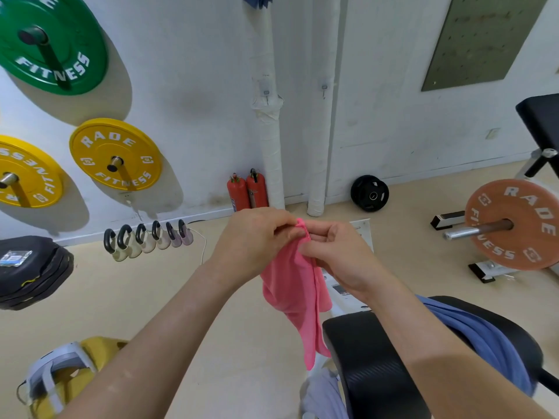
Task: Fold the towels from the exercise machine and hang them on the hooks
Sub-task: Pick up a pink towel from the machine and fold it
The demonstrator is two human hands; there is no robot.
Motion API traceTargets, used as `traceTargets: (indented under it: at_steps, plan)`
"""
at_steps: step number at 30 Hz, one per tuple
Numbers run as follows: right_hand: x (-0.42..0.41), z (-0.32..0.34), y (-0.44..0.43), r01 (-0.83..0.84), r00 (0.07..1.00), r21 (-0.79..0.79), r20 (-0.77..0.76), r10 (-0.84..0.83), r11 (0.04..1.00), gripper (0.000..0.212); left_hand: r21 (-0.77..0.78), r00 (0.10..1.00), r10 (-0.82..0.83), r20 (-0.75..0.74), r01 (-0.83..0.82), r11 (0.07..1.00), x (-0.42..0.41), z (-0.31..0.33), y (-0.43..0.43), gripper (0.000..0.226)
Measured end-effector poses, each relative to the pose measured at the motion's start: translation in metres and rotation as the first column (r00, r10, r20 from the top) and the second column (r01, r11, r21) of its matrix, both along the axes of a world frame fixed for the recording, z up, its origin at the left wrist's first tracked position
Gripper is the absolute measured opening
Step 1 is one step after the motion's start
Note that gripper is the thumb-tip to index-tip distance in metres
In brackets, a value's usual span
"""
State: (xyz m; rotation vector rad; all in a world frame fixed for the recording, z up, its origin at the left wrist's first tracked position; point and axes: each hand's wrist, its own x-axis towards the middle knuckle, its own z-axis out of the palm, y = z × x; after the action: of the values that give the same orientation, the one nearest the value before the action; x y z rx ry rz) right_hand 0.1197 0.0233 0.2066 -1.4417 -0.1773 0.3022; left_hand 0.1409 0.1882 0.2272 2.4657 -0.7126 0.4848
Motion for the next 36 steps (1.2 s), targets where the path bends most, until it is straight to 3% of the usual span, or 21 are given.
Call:
traceTargets:
  at_steps: [2, 5, 7, 9, 12, 16, 18, 22, 26, 28, 30, 33, 36]
  plan:
    - [-0.002, 0.002, -0.002, 0.030, 0.999, -0.022, 0.021, -0.029, 0.999, 0.029, -0.104, 0.995, 0.030, -0.095, -0.040, 0.994, -0.001, 0.003, -0.004, 0.008]
    - [0.003, 0.004, -0.005, 0.099, 0.993, -0.075, 0.073, -0.094, 0.992, 0.025, -0.316, 0.945, -0.035, -0.326, -0.073, 0.946, 0.001, 0.007, -0.001, 0.021]
    - [0.007, 0.007, -0.013, 0.161, 0.983, -0.080, 0.105, -0.152, 0.984, 0.027, -0.263, 0.910, -0.096, -0.404, -0.015, 0.965, 0.004, 0.005, 0.009, 0.042]
    - [0.010, 0.012, -0.023, 0.198, 0.973, -0.073, 0.135, -0.187, 0.977, 0.031, -0.083, 0.906, -0.099, -0.411, 0.071, 0.994, 0.004, -0.002, 0.019, 0.062]
    - [0.011, 0.018, -0.032, 0.237, 0.954, -0.139, 0.222, -0.203, 0.962, 0.032, 0.105, 0.941, -0.084, -0.328, 0.125, 0.987, 0.006, -0.005, 0.028, 0.062]
    - [0.015, 0.012, -0.037, 0.367, 0.871, -0.297, 0.441, -0.214, 0.881, 0.029, 0.340, 0.993, -0.046, 0.108, 0.006, 0.940, 0.005, 0.013, 0.024, 0.043]
    - [0.017, 0.008, -0.042, 0.383, 0.862, -0.339, 0.464, -0.201, 0.860, 0.027, 0.372, 0.973, -0.073, 0.220, -0.015, 0.928, 0.004, 0.018, 0.019, 0.039]
    - [0.019, 0.012, -0.055, 0.276, 0.929, -0.409, 0.345, -0.133, 0.870, 0.024, 0.387, 0.970, -0.087, 0.225, -0.007, 0.922, 0.011, 0.007, 0.019, 0.036]
    - [0.026, 0.007, -0.066, 0.219, 0.970, -0.365, 0.184, -0.161, 0.905, 0.022, 0.390, 0.965, -0.096, 0.244, -0.007, 0.921, 0.014, -0.015, 0.010, 0.034]
    - [0.033, -0.002, -0.072, 0.252, 0.967, -0.343, 0.128, -0.221, 0.905, 0.022, 0.373, 0.981, -0.055, 0.186, -0.019, 0.928, 0.018, -0.027, 0.005, 0.037]
    - [0.044, -0.017, -0.081, 0.269, 0.963, -0.404, 0.095, -0.253, 0.874, 0.022, 0.354, 1.000, 0.018, -0.008, -0.014, 0.935, 0.025, -0.041, 0.001, 0.039]
    - [0.061, -0.049, -0.095, 0.235, 0.968, -0.519, 0.049, -0.245, 0.822, 0.022, 0.335, 0.952, 0.034, -0.304, 0.073, 0.939, 0.038, -0.071, -0.010, 0.033]
    - [0.075, -0.076, -0.106, 0.265, 0.957, -0.560, 0.057, -0.283, 0.785, 0.028, 0.240, 0.931, 0.038, -0.364, 0.054, 0.969, 0.051, -0.089, -0.027, 0.026]
